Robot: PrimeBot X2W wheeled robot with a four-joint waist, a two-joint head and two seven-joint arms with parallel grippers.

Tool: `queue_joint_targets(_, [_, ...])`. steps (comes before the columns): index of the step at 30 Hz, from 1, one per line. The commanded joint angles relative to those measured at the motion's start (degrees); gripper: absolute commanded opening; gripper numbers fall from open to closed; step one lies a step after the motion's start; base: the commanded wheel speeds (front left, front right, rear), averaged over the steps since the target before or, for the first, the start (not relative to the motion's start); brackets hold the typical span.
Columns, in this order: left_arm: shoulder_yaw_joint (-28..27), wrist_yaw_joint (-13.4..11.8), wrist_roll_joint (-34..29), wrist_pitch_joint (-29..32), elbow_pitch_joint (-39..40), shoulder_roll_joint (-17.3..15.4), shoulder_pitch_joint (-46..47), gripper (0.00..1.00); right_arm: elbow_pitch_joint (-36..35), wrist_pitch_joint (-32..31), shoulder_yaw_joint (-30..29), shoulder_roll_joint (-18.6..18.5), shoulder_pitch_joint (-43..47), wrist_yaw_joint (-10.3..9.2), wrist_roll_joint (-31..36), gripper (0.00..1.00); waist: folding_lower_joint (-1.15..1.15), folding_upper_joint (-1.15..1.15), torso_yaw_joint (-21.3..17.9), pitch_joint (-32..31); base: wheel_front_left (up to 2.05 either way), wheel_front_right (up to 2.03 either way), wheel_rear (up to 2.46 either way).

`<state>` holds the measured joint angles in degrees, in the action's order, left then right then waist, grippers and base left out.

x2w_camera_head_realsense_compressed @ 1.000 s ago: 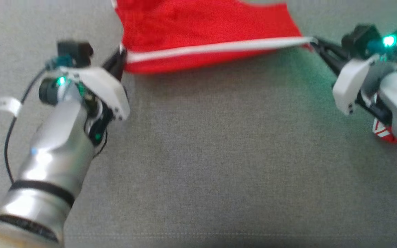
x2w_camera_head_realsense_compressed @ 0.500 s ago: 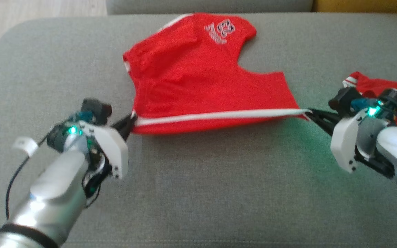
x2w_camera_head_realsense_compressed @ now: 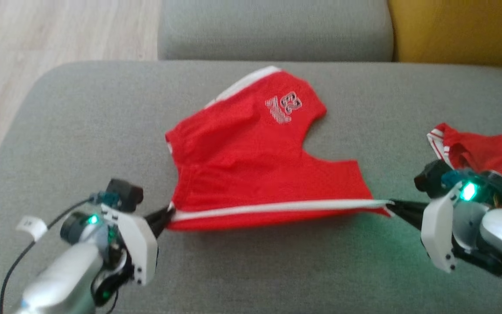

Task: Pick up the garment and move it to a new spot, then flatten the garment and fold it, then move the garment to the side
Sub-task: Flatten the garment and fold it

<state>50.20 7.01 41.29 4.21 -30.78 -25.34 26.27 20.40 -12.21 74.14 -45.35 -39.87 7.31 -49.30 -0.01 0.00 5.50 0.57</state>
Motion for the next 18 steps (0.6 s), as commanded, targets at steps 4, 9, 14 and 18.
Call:
queue_joint_targets(4, [-2.3, -1.9, 1.3, 2.1, 6.1, -5.7, -1.0, 0.0, -2.1, -1.6, -0.8, -3.6, 2.5, 0.18, -1.6, 0.0, 0.01, 0.0, 0.8, -2.3, 0.0, 0.0, 0.0])
queue_joint_targets(9, [-2.3, -3.6, 2.4, 4.1, 11.9, -8.2, -4.1, 0.0, -4.1, -4.4, -0.8, -4.9, 4.6, 0.18, -2.9, 0.0, 0.01, 0.0, 1.1, -3.6, 0.0, 0.0, 0.0])
queue_joint_targets(14, [-2.0, -4.6, 4.0, 6.6, 17.3, -10.8, -7.3, 0.0, -6.4, -6.3, -0.8, -6.5, 6.1, 0.18, -4.4, 0.0, 0.01, 0.0, 1.1, -4.6, 0.0, 0.0, 0.0])
queue_joint_targets(18, [-1.8, -5.5, 5.0, 8.5, 21.3, -12.8, -9.5, 0.0, -8.0, -7.7, -0.8, -7.9, 7.1, 0.18, -5.8, 0.0, 0.01, 0.0, 1.1, -5.1, 0.0, 0.0, 0.0])
